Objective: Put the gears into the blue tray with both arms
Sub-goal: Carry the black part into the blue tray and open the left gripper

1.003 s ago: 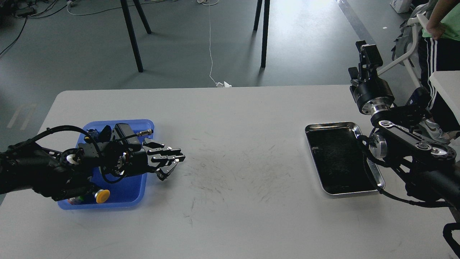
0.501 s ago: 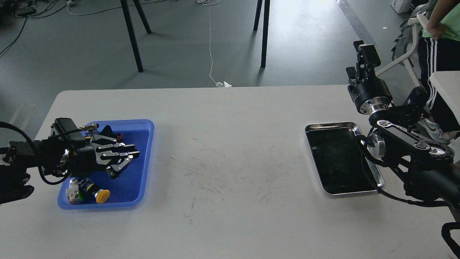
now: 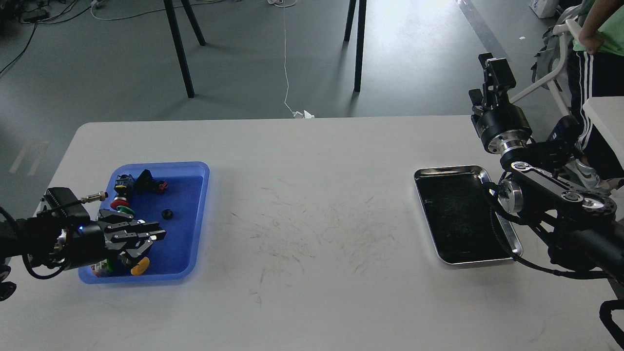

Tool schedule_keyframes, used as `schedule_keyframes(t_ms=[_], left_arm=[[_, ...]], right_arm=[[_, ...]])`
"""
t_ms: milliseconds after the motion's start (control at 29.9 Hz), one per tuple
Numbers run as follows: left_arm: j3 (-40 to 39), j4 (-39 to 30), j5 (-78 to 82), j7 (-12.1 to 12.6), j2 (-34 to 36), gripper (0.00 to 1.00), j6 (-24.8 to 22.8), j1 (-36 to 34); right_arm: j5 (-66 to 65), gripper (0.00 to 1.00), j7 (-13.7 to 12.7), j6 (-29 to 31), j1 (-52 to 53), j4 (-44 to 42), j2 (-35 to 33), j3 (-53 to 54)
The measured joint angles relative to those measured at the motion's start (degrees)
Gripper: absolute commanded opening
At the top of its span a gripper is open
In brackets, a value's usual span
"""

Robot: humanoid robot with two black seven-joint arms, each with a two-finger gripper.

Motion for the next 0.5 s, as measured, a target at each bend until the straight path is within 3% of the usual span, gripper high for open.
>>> schedule_keyframes(t_ms=[201, 501], left_arm=[[-0.4, 0.0, -0.1, 0.0, 0.3, 0.24, 0.0, 0.1], [-0.5, 0.0, -0.8, 0.0, 0.5, 0.46, 0.0, 0.2]], right_arm=[[0.0, 0.95, 0.0, 0.1, 0.0, 0.0, -0.1, 0.0], [0.0, 0.95, 0.0, 0.1, 0.0, 0.0, 0.0, 0.0]])
